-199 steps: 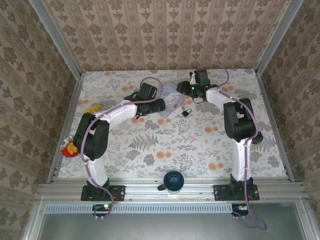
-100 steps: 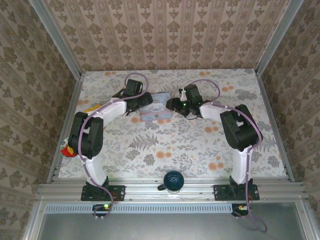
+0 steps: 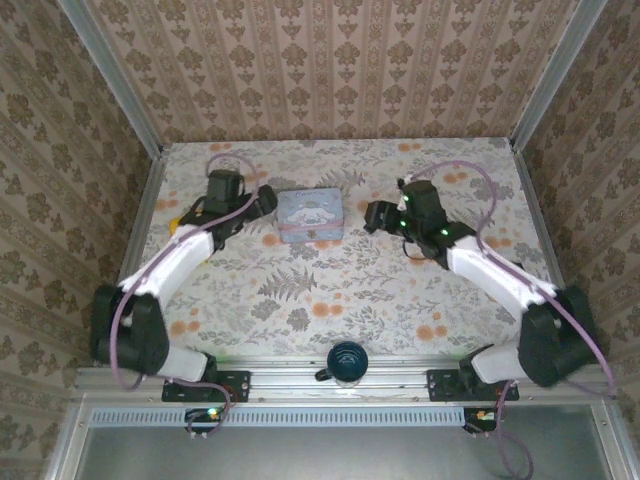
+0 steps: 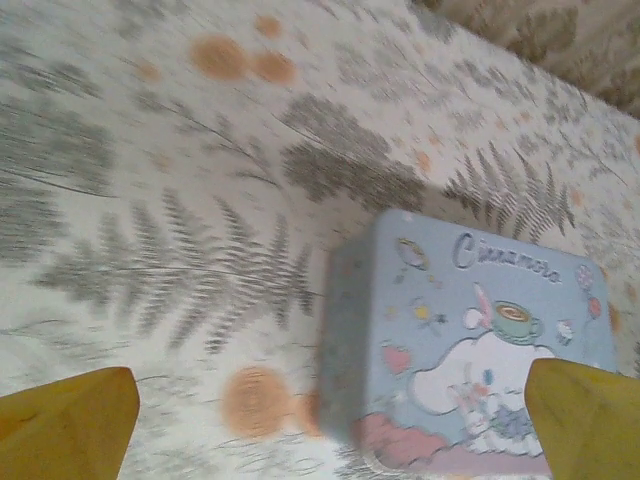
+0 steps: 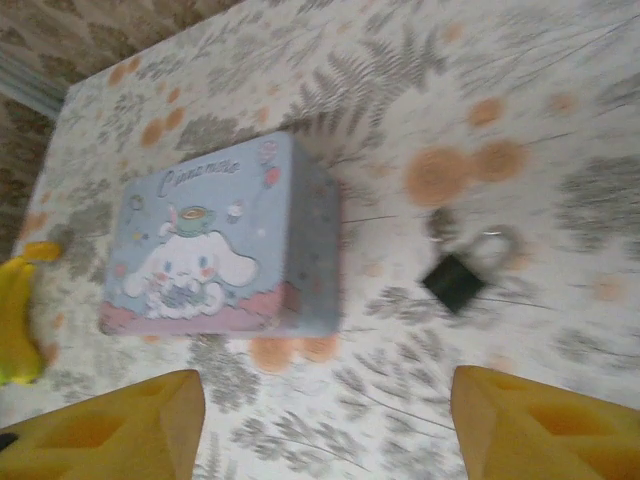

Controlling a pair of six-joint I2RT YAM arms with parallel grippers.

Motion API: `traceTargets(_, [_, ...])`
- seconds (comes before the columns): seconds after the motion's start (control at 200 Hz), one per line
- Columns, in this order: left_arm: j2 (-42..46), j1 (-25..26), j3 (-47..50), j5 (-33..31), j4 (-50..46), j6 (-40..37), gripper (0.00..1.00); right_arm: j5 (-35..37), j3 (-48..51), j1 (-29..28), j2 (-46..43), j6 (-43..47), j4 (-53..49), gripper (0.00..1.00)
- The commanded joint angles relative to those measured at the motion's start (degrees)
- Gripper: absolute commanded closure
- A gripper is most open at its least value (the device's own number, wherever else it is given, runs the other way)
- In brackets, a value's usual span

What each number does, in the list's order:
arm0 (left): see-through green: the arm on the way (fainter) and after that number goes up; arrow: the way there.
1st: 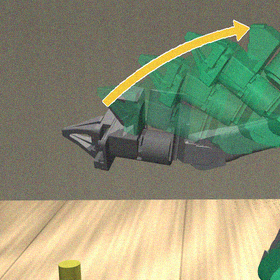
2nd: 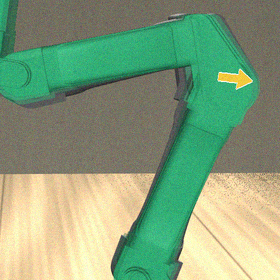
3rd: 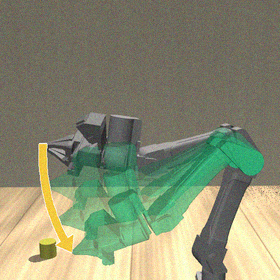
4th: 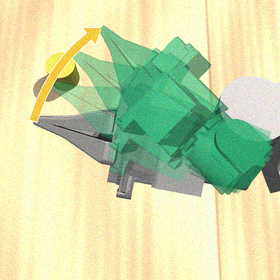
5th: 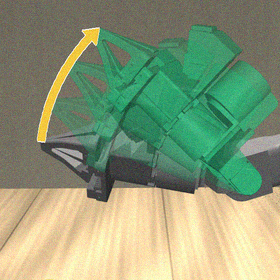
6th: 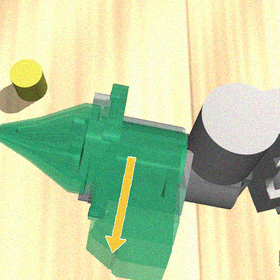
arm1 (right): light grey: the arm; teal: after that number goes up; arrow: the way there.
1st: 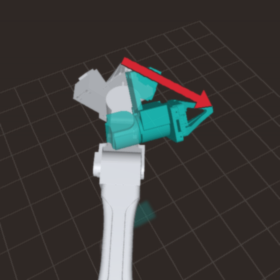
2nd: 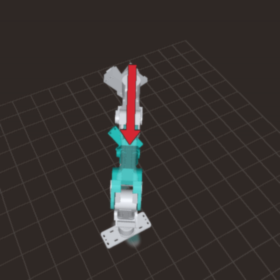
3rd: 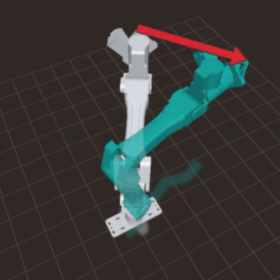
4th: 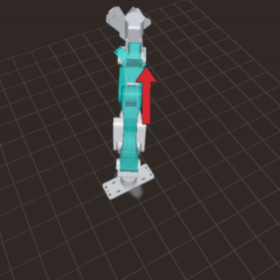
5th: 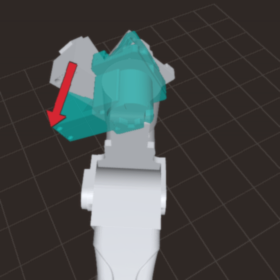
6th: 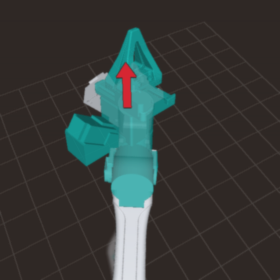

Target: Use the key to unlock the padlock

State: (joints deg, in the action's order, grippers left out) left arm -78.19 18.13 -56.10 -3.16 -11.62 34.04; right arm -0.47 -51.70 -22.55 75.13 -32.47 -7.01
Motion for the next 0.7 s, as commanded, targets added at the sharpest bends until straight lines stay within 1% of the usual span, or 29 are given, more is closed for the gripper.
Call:
traceTargets(0.0, [8.7, -1.5, 8.4, -10.9, 1.2, -7.5, 0.00, 12.2, 5.1, 1.3, -8.1, 7.3, -7.8, 0.22])
traceTargets(0.01, [9.7, -1.6, 9.4, -11.4, 1.9, -8.0, 0.00, 12.8, 5.6, 1.4, -8.5, 7.8, -8.1, 0.17])
traceTargets(0.025, [11.2, -1.9, 11.0, -12.3, 3.0, -8.8, 0.00, 13.7, 6.2, 1.6, -9.6, 8.6, -8.5, 0.05])
traceTargets(0.03, [11.6, -1.9, 11.5, -12.5, 3.4, -9.0, 0.00, 14.0, 6.4, 1.6, -9.9, 8.8, -8.6, 0.02])
traceTargets(0.045, [12.8, -2.1, 13.2, -13.3, 4.8, -9.8, 0.00, 14.7, 7.1, 1.7, -11.0, 9.6, -8.9, 0.00])
traceTargets(0.16, [23.5, -2.8, 26.2, -17.3, 18.1, -16.3, 0.00, 21.6, 12.0, 2.4, -18.0, 14.4, -8.9, 0.00])
traceTargets(0.22, [27.4, -3.1, 31.3, -18.6, 23.8, -20.1, 0.00, 24.8, 15.1, 2.7, -21.5, 16.3, -6.5, 0.00])
traceTargets(0.33, [30.1, -4.2, 38.2, -19.5, 32.6, -26.6, 0.00, 25.0, 21.4, 5.4, -26.5, 19.9, 0.4, 0.00])
traceTargets(0.41, [30.2, -5.3, 41.6, -19.0, 39.0, -29.2, 0.00, 28.3, 27.1, 6.0, -28.9, 22.4, 8.5, 0.00])
traceTargets(0.47, [30.3, -6.6, 42.8, -16.4, 41.5, -30.4, 0.00, 30.9, 31.0, 6.2, -30.0, 24.4, 14.6, 0.00])
traceTargets(0.52, [29.6, -7.7, 43.8, -14.5, 44.6, -31.5, 0.00, 31.4, 33.9, 6.4, -30.7, 26.5, 18.9, 0.00])
traceTargets(0.595, [27.8, -9.9, 44.5, -10.9, 47.5, -32.2, 0.00, 33.0, 36.6, 6.9, -31.6, 27.1, 22.6, 0.00])
traceTargets(0.695, [22.6, -13.1, 44.8, -5.4, 52.3, -31.9, 0.00, 33.2, 39.3, 8.6, -32.1, 27.3, 26.3, 0.00])
